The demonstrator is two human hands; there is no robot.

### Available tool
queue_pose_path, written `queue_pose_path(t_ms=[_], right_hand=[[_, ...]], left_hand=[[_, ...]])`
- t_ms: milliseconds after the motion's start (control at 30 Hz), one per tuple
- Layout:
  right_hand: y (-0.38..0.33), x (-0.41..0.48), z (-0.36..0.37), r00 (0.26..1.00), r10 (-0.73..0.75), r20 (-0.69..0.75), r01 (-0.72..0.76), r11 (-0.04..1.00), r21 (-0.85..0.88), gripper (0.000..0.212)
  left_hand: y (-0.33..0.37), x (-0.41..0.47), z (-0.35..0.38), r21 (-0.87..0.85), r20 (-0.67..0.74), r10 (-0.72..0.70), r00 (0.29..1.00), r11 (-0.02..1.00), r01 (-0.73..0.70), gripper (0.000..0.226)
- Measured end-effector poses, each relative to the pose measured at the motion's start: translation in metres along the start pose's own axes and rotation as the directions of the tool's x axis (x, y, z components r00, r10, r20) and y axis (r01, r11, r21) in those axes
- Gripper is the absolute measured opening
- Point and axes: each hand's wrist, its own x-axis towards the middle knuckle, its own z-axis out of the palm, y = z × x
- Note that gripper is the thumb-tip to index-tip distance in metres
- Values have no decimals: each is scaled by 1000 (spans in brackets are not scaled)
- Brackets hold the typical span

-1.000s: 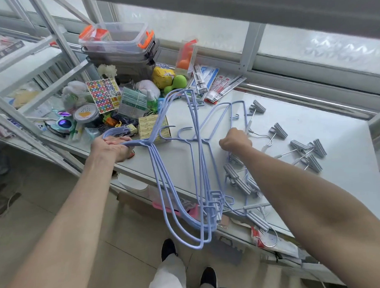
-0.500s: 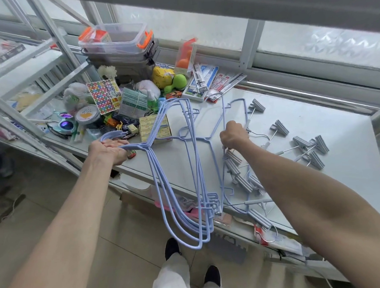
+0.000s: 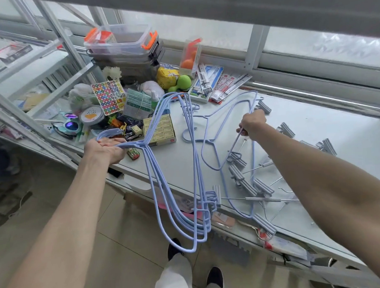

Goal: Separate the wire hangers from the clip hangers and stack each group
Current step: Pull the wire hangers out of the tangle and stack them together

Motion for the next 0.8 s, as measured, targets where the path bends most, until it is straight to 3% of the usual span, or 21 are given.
queue_pose_path(t_ms=[100, 167, 267, 400, 567, 800], right_hand=[[-1, 3, -6, 1000, -1, 29, -2, 993, 115, 8], [2, 11, -11, 999, -9, 44, 0, 981, 194, 10], [7, 24, -18, 993, 69, -96, -33, 940, 339, 10], [9, 27, -34, 974, -32, -222, 101, 948, 302, 21], [7, 33, -71, 942, -23, -334, 164, 902, 400, 25], [8, 39, -122, 973, 57, -225, 117, 717, 687, 33]], left_hand=[[-3, 3, 2, 7, -10, -5, 1000, 1000, 5, 55], [-8, 4, 3, 11, -7, -7, 1000, 1000, 7, 55], [-15, 8, 3, 33, 9, -20, 1000, 999, 20, 55], [-28, 12, 4, 48, 34, -43, 998, 998, 42, 56], [-47, 20, 5, 62, 13, -44, 999, 997, 43, 53], [-70, 35, 0, 166, 36, -8, 999, 986, 2, 58]])
